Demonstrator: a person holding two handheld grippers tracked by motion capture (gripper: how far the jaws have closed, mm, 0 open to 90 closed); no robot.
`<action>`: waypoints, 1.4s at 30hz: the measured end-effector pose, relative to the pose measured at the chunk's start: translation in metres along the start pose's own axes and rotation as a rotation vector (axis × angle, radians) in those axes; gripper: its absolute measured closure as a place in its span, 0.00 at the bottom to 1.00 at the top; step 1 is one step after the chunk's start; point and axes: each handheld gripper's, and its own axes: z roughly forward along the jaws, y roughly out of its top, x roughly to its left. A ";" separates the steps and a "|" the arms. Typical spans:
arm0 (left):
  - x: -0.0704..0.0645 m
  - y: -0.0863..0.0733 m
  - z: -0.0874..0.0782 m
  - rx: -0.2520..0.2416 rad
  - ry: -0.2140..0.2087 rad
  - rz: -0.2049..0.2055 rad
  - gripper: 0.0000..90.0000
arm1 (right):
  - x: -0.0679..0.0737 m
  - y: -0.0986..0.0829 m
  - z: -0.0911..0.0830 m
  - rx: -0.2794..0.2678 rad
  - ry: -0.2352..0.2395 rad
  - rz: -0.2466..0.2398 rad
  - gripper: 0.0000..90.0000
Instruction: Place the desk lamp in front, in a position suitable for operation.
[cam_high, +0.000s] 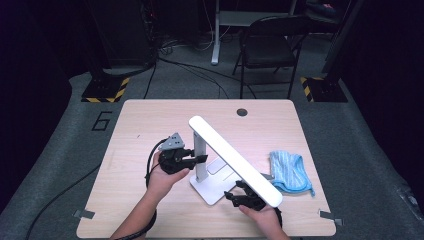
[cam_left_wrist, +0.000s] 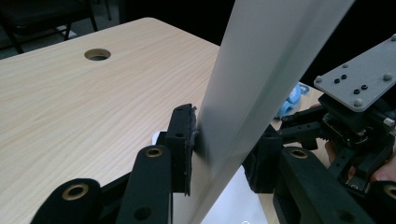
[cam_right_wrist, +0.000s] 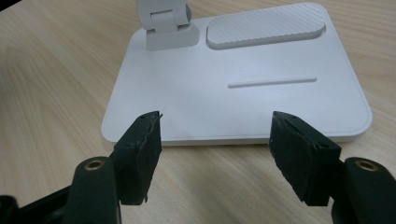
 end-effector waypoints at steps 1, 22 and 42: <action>0.000 0.000 0.000 0.000 0.000 0.000 0.75 | 0.000 0.000 0.000 0.000 0.000 0.000 0.38; -0.001 0.000 -0.003 0.004 -0.053 0.004 0.68 | 0.005 -0.008 0.007 0.041 0.007 -0.005 0.33; 0.011 0.002 -0.016 -0.030 -0.029 -0.015 0.56 | -0.009 0.014 0.032 0.056 0.009 0.001 0.24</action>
